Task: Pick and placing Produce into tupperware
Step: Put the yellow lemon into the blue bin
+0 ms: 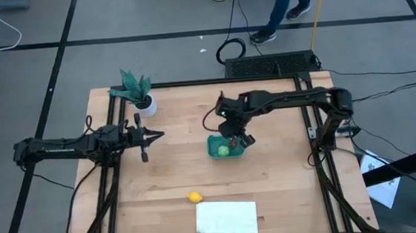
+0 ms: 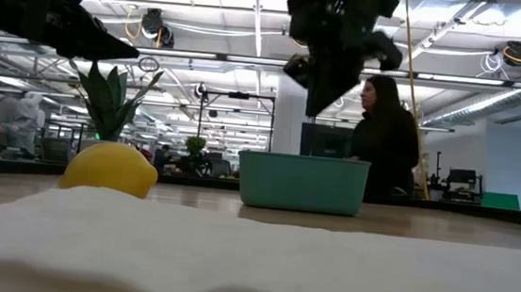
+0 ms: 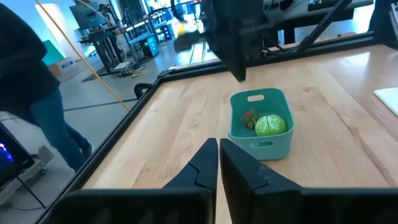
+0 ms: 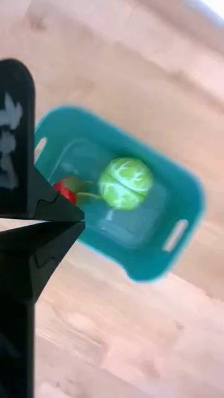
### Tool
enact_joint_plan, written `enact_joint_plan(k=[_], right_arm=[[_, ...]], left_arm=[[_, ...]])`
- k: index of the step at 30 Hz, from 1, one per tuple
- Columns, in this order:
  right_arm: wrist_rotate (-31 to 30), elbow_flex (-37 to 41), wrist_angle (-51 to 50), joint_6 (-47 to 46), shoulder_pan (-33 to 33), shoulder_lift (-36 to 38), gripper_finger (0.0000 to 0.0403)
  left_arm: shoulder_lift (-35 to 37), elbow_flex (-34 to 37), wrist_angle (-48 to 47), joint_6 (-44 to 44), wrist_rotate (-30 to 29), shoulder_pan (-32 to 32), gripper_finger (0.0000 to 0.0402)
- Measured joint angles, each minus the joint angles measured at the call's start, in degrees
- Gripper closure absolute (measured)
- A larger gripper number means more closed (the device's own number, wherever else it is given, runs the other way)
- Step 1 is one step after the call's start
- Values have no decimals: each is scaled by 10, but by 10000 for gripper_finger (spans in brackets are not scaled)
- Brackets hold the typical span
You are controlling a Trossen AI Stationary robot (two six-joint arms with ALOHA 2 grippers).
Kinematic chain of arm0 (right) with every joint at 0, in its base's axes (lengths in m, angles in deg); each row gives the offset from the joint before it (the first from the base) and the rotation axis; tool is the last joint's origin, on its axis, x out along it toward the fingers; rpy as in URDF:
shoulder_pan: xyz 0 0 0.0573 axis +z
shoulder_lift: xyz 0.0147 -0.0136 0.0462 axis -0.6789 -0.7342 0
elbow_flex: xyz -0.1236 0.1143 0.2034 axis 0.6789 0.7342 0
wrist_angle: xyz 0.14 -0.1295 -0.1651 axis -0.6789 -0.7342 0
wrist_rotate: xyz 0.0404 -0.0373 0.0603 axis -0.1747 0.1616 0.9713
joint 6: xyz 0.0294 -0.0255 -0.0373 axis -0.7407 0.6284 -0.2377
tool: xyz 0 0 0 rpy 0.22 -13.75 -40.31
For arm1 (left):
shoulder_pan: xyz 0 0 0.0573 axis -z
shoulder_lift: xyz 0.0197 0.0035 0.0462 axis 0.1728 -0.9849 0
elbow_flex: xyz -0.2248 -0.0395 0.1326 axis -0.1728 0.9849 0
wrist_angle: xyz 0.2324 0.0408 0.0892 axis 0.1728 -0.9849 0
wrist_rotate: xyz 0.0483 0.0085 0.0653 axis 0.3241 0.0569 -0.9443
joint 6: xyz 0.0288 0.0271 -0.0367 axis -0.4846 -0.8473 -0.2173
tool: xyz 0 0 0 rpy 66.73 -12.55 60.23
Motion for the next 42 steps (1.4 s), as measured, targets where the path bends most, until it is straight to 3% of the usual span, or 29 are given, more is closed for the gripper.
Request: enact_joint_plan(k=[6, 11, 18, 26, 30, 33, 42], right_arm=[[77, 0, 12, -60, -17, 63, 402], [86, 22, 82, -118, -25, 125, 403], [84, 115, 194, -204, -44, 243, 403], [115, 240, 363, -328, -59, 354, 403], [109, 288, 384, -353, -69, 406, 403], [65, 328, 420, -386, -70, 446, 403], [6, 450, 518, -448, -66, 562, 403]], left_arm=[[0, 0, 0, 0, 0, 0, 399], [0, 0, 0, 1, 0, 0, 391], [0, 0, 0, 1, 0, 0, 374], [0, 0, 2, -3, 0, 0, 386], [0, 0, 2, -2, 0, 0, 398], [0, 0, 2, 0, 0, 0, 399], [0, 0, 0, 0, 0, 0, 374]])
